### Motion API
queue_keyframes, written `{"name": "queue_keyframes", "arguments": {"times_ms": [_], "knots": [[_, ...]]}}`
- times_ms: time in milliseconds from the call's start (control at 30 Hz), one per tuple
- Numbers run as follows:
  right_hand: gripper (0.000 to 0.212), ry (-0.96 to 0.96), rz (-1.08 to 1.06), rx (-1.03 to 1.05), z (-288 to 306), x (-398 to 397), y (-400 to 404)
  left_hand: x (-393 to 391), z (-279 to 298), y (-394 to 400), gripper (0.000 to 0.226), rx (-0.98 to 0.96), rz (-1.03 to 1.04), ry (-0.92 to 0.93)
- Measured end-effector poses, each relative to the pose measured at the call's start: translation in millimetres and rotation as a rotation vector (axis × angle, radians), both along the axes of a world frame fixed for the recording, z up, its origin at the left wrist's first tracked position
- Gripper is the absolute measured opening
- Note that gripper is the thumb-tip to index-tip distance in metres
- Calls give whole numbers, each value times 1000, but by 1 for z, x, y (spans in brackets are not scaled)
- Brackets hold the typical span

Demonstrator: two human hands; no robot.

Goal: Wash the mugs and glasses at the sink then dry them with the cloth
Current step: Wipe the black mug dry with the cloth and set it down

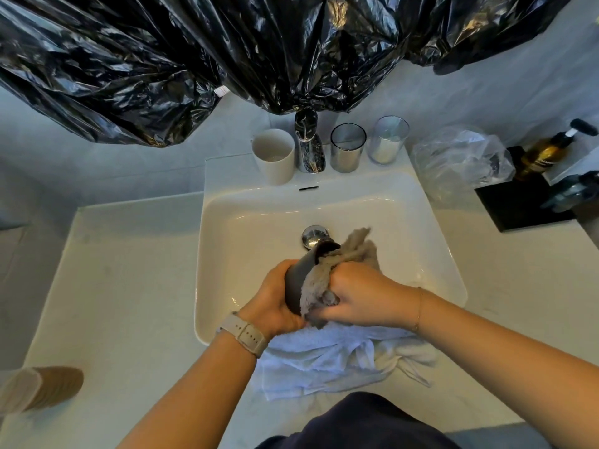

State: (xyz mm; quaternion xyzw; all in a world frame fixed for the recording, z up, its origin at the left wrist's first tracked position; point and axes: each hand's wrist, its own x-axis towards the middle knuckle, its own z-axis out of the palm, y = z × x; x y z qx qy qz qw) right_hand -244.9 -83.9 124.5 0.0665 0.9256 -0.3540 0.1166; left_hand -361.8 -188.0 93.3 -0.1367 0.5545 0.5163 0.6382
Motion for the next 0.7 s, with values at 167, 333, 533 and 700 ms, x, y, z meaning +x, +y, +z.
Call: {"name": "queue_keyframes", "arguments": {"times_ms": [167,333,533,700], "knots": [[31,167,-271,-97,-13,12,-3,14,-8,8,35,-1,152,-26],[30,435,-1126,-394,-32,-10,-27,32,-17,14,55,146,256,408],[36,628,-1251,-335,-33,-27,-29,29,-15,20,50,165,281,660],[48,926,-521,168,-27,-8,-14,9,-4,6,38,149,267,15]]}}
